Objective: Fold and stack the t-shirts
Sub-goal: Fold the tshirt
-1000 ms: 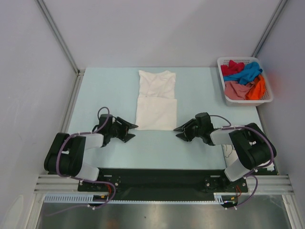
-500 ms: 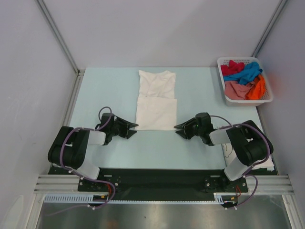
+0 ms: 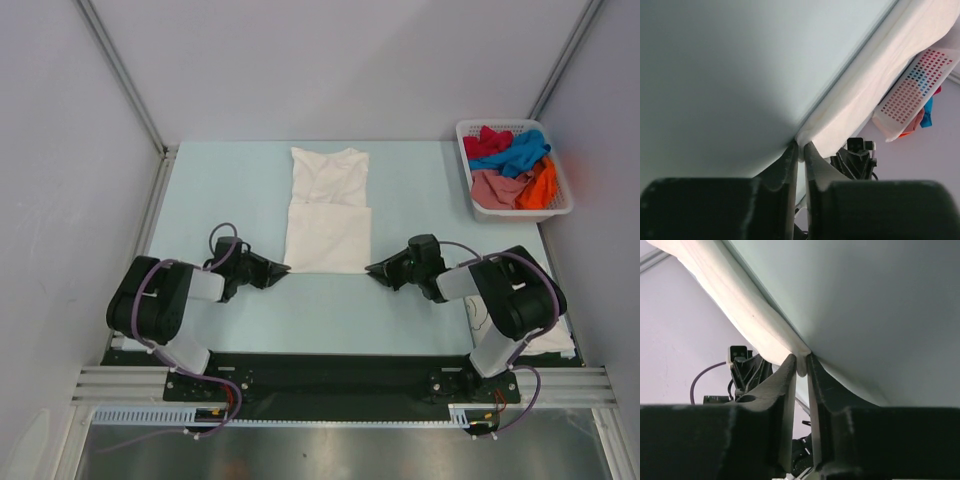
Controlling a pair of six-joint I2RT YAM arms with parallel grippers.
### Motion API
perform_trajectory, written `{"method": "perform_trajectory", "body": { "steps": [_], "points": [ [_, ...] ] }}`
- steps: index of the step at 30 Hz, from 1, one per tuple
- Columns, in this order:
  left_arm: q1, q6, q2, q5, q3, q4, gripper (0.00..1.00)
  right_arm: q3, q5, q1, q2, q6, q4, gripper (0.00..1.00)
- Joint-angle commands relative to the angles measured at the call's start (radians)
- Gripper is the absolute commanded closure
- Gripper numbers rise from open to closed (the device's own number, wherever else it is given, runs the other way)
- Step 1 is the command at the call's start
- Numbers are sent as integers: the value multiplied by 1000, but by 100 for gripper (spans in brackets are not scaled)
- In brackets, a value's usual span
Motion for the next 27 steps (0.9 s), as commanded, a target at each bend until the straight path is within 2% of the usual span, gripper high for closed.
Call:
{"method": "perform_trajectory", "body": {
  "steps": [1,2,3,4,6,10,14,23,27],
  "points": [
    [2,71,67,-44,13,-19,89,27,14,-14,43,-38,-39,86],
    [2,85,73,-39,37,-27,96,27,8,-15,45,-53,-39,90],
    [4,97,77,-33,48,-37,100,27,-9,-18,49,-64,-32,98],
    [2,120,77,-33,54,-48,100,27,-21,-31,48,-79,-28,100],
    [1,136,60,-27,62,-59,100,37,-59,-38,36,-136,-71,100],
    [-13,157,-50,-12,24,-134,100,12,-84,-51,-123,-208,-198,100],
    [-53,153,-256,-21,-56,-214,100,-9,-118,-35,-274,-266,-349,100],
    [-173,59,-454,-7,-147,-386,100,-100,-168,3,-547,-316,-593,100],
    [-200,96,-537,-28,-90,-594,100,-106,-176,-8,-641,-340,-691,100]
  ]
}}
